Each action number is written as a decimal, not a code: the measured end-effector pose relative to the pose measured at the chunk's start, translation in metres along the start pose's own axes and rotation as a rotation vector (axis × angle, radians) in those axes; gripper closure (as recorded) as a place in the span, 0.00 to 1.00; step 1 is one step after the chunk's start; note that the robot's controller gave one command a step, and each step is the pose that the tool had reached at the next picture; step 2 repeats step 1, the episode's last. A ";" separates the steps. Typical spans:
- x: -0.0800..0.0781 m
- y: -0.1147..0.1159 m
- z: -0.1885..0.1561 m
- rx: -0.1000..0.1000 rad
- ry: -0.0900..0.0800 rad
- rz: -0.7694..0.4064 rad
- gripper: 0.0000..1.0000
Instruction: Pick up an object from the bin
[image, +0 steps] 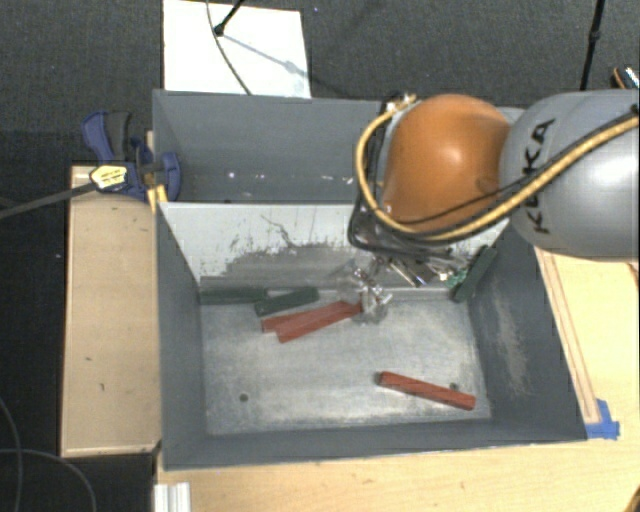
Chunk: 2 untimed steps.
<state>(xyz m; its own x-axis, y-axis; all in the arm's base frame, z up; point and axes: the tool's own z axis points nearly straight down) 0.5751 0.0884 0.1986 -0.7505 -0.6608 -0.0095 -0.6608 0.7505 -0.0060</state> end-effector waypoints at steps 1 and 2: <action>0.022 -0.010 -0.070 -0.002 0.002 -0.324 1.00; 0.022 -0.010 -0.070 -0.002 0.002 -0.324 1.00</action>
Offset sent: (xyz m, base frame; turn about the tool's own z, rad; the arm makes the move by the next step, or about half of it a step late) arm -0.0125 -0.0222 0.0672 -0.3268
